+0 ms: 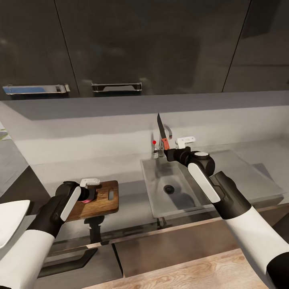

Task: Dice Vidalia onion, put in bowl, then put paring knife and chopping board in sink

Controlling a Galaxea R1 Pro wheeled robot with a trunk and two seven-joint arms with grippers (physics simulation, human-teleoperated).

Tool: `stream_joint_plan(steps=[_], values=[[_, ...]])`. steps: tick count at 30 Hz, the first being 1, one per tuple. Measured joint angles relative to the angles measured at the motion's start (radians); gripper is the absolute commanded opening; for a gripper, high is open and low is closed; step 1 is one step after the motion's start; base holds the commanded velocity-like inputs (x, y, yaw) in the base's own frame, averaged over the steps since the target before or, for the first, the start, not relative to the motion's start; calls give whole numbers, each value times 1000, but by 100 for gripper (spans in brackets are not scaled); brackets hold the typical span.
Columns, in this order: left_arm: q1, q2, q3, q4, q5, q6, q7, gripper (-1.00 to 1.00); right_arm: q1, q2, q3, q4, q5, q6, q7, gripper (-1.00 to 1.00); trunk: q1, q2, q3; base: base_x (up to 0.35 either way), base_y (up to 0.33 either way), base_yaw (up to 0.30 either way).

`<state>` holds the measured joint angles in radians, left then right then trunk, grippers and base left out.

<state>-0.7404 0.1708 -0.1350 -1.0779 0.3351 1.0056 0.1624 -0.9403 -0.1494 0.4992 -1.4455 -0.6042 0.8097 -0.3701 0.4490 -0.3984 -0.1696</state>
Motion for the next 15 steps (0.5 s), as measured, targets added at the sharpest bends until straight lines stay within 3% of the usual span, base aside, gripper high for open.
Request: stream_joint_plan(steps=[1, 2, 15], values=[[0, 0, 0, 0, 0, 0, 0, -100, 0, 0, 0, 0, 0, 0, 0, -100, 0, 0, 0, 0, 0, 0], [0, 0, 0, 0, 1, 0, 0, 100, 0, 0, 0, 0, 0, 0, 0, -100, 0, 0, 0, 0, 0, 0], [1, 0, 0, 10, 6, -2, 1, 100, 0, 0, 0, 0, 0, 0, 0, -100, 0, 1, 0, 0, 0, 0]])
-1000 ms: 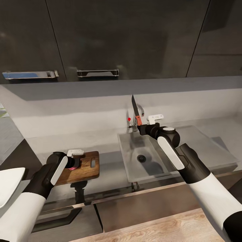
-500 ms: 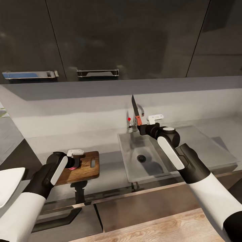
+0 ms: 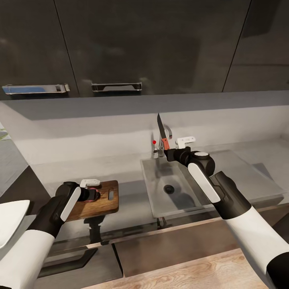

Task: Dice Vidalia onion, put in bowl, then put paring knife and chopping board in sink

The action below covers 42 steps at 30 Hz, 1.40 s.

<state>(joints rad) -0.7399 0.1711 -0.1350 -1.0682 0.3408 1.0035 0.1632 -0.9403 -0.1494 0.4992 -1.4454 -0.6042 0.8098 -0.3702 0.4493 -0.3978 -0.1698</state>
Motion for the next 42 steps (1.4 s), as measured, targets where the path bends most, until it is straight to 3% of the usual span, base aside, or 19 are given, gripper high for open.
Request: stream_joint_plan(steps=[17, 23, 31, 42], values=[[0, 1, 0, -34, 0, 0, 0, 100, 0, 0, 0, 0, 0, 0, 0, -100, 0, 0, 0, 0, 0, 0], [0, 8, 0, -139, 0, 1, 3, 100, 0, 0, 1, 0, 0, 0, 0, -100, 0, 0, 0, 0, 0, 0], [0, 21, 1, -217, 0, 5, 3, 100, 0, 0, 3, 0, 0, 0, 0, -100, 0, 0, 0, 0, 0, 0], [0, 30, 2, -395, 1, 11, 3, 100, 0, 0, 41, 1, 0, -24, -1, -100, 0, 0, 0, 0, 0, 0]])
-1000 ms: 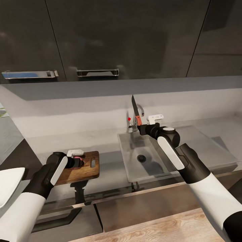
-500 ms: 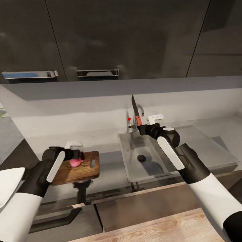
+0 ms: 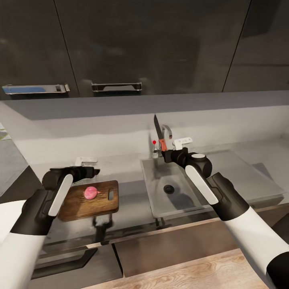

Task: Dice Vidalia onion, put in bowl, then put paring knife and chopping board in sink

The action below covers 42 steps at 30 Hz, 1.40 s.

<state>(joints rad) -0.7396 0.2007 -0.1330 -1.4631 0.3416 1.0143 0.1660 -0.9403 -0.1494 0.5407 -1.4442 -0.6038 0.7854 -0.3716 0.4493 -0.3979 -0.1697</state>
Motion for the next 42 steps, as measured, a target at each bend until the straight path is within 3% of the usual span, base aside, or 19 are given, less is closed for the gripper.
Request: stream_joint_plan(steps=[3, 8, 9, 11, 16, 20, 25, 28, 29, 42], values=[[0, 14, 0, -61, 1, 4, 0, 100, 0, 0, 2, 1, 0, -18, 0, -100, 0, 0, 0, 0, 0, 0], [0, 31, 2, -91, 4, 8, 0, 100, 0, 0, 3, 3, 0, -24, 0, -100, 0, 0, 0, 0, 0, 0], [0, 34, 7, -95, 4, 8, 0, 100, 0, 0, 4, 3, 0, -27, 0, -100, 0, 0, 0, -6, 17, 0], [0, 37, 55, -101, 4, 9, 0, 100, 0, 0, 29, 4, -1, -35, 0, -100, 0, 0, 0, -42, 65, 0], [0, 59, 84, -95, 6, 9, -35, 100, 0, 0, 55, 5, 0, -38, -1, -100, 0, 0, 0, -75, 218, 0], [0, 100, 88, -87, 20, 8, -188, 100, 0, -1, 60, 6, 0, -38, -1, -100, 0, 0, 0, -20, 300, 0], [0, 196, 89, -75, 26, 7, -426, 100, 0, -1, 62, 6, 0, -38, 0, -100, 0, 0, 0, -4, 227, 0], [0, 221, 90, -73, 25, 5, -507, 100, 0, -1, 63, 7, 1, -38, 0, -100, 0, 0, 0, -1, 56, 0], [1, 234, 90, -73, 24, 5, -560, 100, 0, -1, 66, 8, 1, -38, 0, -100, 0, 0, 0, 0, 11, 0], [0, 239, 90, -77, 22, 1, -580, 100, 0, -2, 79, 10, 1, -35, -2, -100, 0, 0, 0, 0, 2, 0]])
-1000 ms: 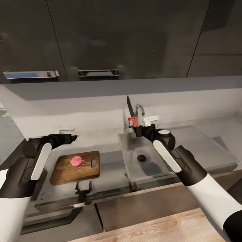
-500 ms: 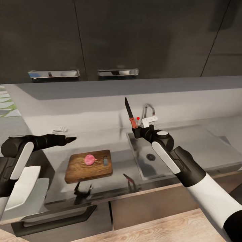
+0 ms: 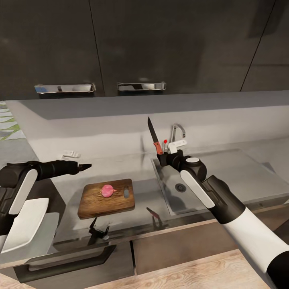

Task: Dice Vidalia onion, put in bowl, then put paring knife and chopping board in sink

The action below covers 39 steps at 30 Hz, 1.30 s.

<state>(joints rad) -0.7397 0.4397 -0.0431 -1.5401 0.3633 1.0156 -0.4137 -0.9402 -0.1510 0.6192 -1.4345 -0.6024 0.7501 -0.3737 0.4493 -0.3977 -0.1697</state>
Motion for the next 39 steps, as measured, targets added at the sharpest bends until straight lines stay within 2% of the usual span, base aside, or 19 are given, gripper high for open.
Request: stream_joint_plan(steps=[5, 9, 12, 15, 16, 17, 19, 22, 23, 25, 28, 29, 32, 39], values=[[0, 0, 2, -4, 0, 0, -1, 100, 0, -4, 20, 0, 1, 7, -2, -100, 0, 0, 0, 0, 90, 0], [0, 4, 16, -8, -1, 2, -1, 100, 0, -56, 23, 1, 6, 11, -18, -100, 0, 0, 0, 0, 275, 0], [0, 11, 38, -9, -2, 3, -6, 100, 0, -73, 28, 1, 12, 14, -41, -100, 0, 0, 0, 0, 240, 0], [0, 18, 55, -9, 0, 0, -14, 100, 0, -95, 43, 8, 67, 17, -92, -100, 0, 0, 0, 0, 65, 0], [0, 18, 56, -9, 0, 0, -14, 100, 0, -99, 48, 14, 74, 16, -95, -100, 0, 0, 0, 0, 17, 0], [1, 18, 58, -5, -1, 0, -16, 100, 0, -110, 101, 44, 126, 13, -100, -100, 0, 0, 0, 0, 11, 0], [1, 18, 59, 0, 0, 0, -17, 100, 0, -122, 171, 67, 226, 11, -99, -100, 0, 0, 0, 0, 6, 0], [1, 18, 59, -3, 0, 0, -17, 100, 1, -134, 287, 81, 414, 7, -94, -100, 0, 0, 0, 0, 2, 0], [1, 17, 59, -4, 0, 0, -17, 100, 1, -136, 313, 82, 462, 7, -89, -100, 0, 0, 0, 0, 0, 0], [1, 16, 59, -5, 0, 0, -17, 100, 1, -138, 341, 84, 517, 7, -82, -100, 0, 0, 0, 0, 0, 0], [1, 16, 59, -6, 0, 0, -17, 100, 0, -141, 350, 85, 542, 9, -80, -100, 0, 0, 0, 0, 0, 11], [1, 16, 60, -5, 0, 0, -17, 100, 0, -151, 353, 86, 550, 16, -82, -100, 0, 0, 0, 0, 0, 149], [1, 17, 61, -1, 1, 0, -17, 100, 0, -164, 356, 86, 553, 25, -85, -100, 0, 0, 0, 0, 0, 234], [2, 17, 61, 1, 1, 0, -17, 100, 0, -168, 357, 86, 556, 28, -87, -100, 0, 0, 0, 0, 0, 283]])
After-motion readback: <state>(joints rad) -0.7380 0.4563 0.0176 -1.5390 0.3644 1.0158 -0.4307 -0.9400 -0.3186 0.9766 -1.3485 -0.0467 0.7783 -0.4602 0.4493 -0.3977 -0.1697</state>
